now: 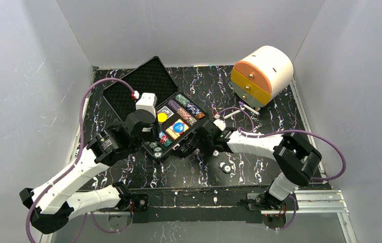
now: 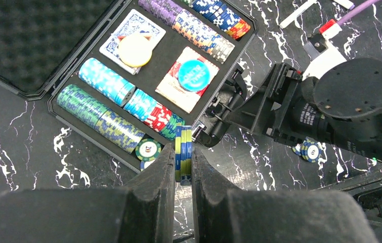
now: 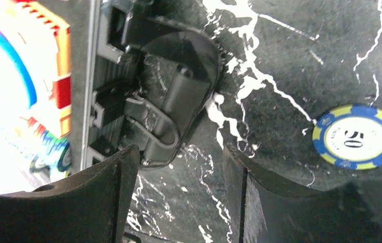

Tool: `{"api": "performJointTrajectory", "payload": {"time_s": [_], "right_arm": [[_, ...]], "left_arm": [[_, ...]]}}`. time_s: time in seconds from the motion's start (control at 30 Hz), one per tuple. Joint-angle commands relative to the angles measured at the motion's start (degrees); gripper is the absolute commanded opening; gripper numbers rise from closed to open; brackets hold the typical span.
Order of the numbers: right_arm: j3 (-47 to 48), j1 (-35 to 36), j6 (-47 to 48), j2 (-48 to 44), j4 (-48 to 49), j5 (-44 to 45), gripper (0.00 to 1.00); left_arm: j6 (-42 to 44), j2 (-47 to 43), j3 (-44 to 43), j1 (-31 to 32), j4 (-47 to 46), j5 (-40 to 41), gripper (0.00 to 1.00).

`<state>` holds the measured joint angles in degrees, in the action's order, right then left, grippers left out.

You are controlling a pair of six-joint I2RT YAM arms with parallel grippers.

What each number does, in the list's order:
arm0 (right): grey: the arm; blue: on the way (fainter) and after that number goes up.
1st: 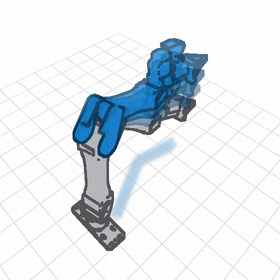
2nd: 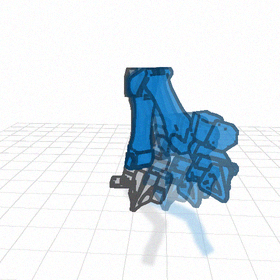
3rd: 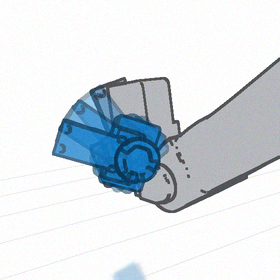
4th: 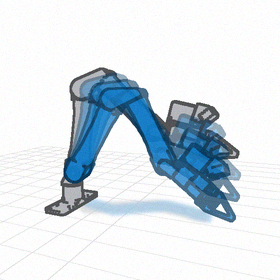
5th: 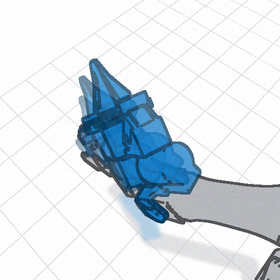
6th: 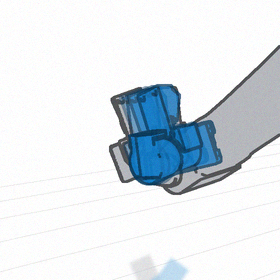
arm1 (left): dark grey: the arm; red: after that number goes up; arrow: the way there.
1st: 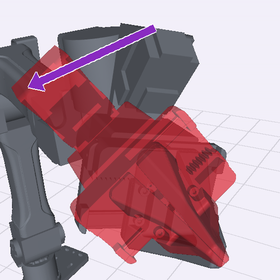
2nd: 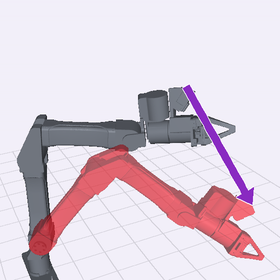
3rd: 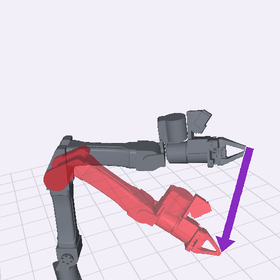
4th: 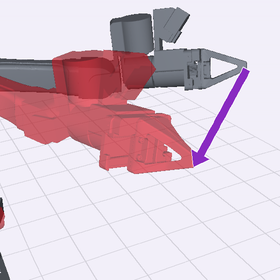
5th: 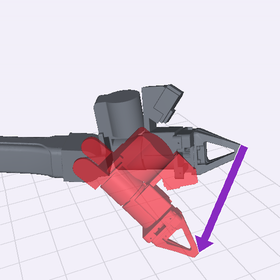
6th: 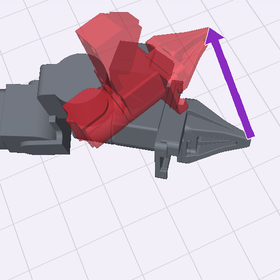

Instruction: Pack up texas hold em set

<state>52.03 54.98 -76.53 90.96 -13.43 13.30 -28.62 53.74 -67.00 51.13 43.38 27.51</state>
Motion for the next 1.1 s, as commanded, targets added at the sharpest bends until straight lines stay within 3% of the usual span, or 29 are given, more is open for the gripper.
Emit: {"api": "performJointTrajectory", "payload": {"time_s": [0.0,0.47,0.63,1.07], "right_arm": [[2.35,-1.09,-1.11,2.99,0.6,-0.17,0.69],[5.81,2.03,-1.96,9.0,1.91,-4.51,0.68],[5.49,2.04,-4.63,8.67,-0.51,-1.41,0.51],[7.0,-0.88,2.44,9.02,-2.77,4.51,0.13]], "left_arm": [[1.23,0.47,-0.04,-0.08,-1.79,0.59,0.0],[2.59,0.48,-0.49,-0.1,-2.17,2.81,0.0],[2.96,0.16,-0.84,-0.19,-1.61,3.4,0.0],[3.92,0.49,-1.02,-0.13,-1.74,4.5,0.0]]}}
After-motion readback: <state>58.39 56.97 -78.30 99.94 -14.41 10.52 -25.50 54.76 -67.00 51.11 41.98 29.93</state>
